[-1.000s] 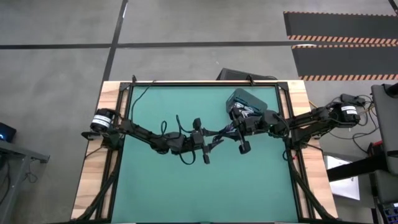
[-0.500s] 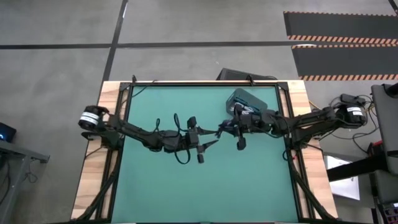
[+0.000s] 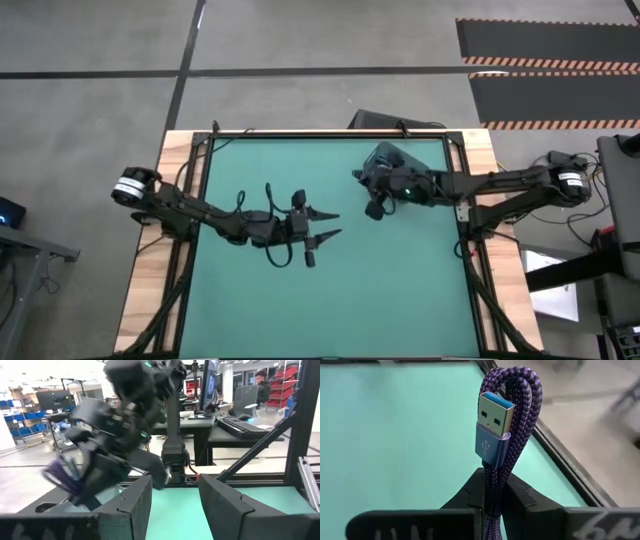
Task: Pick and place USB-C Cables
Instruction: Put the violet charger cable into the black container
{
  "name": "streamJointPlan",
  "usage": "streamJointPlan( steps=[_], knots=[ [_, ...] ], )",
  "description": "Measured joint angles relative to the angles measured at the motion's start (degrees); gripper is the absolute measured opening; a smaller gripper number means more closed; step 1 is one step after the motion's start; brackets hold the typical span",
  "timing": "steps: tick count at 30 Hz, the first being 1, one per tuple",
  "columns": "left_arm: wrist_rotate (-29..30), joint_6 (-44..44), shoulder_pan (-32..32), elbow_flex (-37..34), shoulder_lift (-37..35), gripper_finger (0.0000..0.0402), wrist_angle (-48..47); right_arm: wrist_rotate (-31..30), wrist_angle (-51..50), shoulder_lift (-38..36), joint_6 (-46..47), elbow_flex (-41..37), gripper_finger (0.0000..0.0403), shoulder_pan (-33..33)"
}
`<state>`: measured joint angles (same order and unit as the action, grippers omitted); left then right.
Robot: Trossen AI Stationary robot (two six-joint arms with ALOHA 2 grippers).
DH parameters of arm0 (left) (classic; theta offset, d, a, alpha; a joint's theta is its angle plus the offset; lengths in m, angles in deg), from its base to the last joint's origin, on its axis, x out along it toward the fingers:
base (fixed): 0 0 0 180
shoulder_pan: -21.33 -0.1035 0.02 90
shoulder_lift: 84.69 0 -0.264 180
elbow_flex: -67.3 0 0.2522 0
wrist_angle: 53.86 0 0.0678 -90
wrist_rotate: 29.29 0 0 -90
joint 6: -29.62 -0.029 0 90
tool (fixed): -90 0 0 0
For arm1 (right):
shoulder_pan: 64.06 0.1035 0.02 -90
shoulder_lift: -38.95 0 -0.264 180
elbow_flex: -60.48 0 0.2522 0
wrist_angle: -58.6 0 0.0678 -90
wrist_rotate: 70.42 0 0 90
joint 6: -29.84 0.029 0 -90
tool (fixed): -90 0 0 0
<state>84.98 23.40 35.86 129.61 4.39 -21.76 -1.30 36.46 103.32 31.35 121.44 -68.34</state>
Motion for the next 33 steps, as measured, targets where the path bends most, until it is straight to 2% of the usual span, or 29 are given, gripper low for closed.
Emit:
streamJointPlan(
  steps=[9,12,24,28,33],
  knots=[
    [0.0,0.0,0.5,-0.2,0.0,0.0147,-0.2,0.5,-30.1,8.9,3.4,18.8,0.0023,-7.7],
    [0.0,-0.1,1.0,-0.2,0.0,0.0147,-0.4,3.4,-38.0,12.8,3.3,23.9,0.0023,-10.9],
    [0.0,-0.2,2.5,-0.2,0.0,0.0147,-0.5,18.1,-51.8,24.9,-4.9,31.5,0.0023,-23.4],
    [0.0,-0.2,2.5,-0.2,0.0,0.0147,-0.5,19.7,-56.3,27.1,-6.0,32.0,0.0023,-27.3],
    [0.0,-0.2,2.5,-0.2,0.0,0.0147,-0.6,19.8,-57.1,27.9,-6.6,32.1,0.0023,-31.7]
  ],
)
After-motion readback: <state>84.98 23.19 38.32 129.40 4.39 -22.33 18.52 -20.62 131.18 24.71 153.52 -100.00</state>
